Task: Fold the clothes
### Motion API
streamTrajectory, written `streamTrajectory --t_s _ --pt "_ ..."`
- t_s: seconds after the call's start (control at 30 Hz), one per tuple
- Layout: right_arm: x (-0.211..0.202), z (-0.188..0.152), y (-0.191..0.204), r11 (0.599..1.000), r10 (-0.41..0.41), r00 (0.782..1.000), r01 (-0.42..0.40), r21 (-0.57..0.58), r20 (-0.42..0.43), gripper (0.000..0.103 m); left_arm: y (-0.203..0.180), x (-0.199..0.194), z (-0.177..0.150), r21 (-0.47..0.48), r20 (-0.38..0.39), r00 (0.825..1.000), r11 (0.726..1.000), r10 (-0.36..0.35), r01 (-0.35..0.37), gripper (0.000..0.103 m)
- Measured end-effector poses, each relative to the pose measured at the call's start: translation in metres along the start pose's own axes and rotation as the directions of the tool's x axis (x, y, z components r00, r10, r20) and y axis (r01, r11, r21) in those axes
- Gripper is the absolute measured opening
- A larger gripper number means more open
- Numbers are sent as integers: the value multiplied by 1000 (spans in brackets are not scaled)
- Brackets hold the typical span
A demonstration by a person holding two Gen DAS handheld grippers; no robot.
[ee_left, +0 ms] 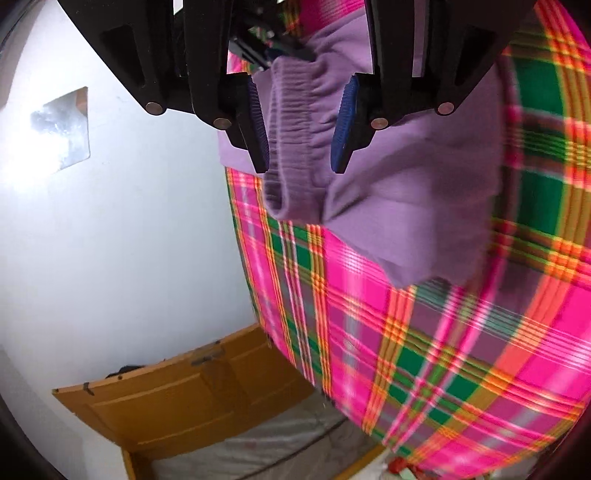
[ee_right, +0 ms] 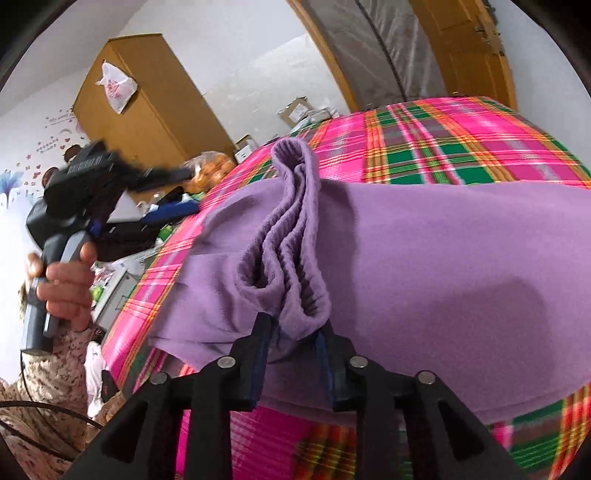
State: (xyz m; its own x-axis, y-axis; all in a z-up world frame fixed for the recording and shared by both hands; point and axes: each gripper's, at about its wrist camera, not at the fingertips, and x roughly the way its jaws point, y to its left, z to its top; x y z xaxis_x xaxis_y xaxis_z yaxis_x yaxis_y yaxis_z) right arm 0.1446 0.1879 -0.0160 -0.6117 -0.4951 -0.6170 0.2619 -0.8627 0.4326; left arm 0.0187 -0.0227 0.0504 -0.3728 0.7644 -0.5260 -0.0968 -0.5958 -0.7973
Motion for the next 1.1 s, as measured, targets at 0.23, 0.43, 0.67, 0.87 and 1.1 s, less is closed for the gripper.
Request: streamTrajectory --t_s 0.23,0.43,0.67,0.87,1.1 --pt "-25 10 -29 996 -46 997 40 75 68 33 40 -37 -22 -36 58 996 997 65 -63 35" --pt "-33 40 -29 995 34 991 -46 89 127 38 56 -34 -35 -65 56 994 994 97 -93 35" --pt "-29 42 -10 995 86 993 -89 38 76 39 61 -30 -51 -41 23 994 994 104 -103 35" --pt "-17 24 7 999 25 1000 -25 -40 -3 32 59 -20 -67 2 -51 994 995 96 -96 35" --pt "-29 25 -6 1000 -2 1000 2 0 23 0 60 -17 -76 13 -84 993 997 79 -78 35"
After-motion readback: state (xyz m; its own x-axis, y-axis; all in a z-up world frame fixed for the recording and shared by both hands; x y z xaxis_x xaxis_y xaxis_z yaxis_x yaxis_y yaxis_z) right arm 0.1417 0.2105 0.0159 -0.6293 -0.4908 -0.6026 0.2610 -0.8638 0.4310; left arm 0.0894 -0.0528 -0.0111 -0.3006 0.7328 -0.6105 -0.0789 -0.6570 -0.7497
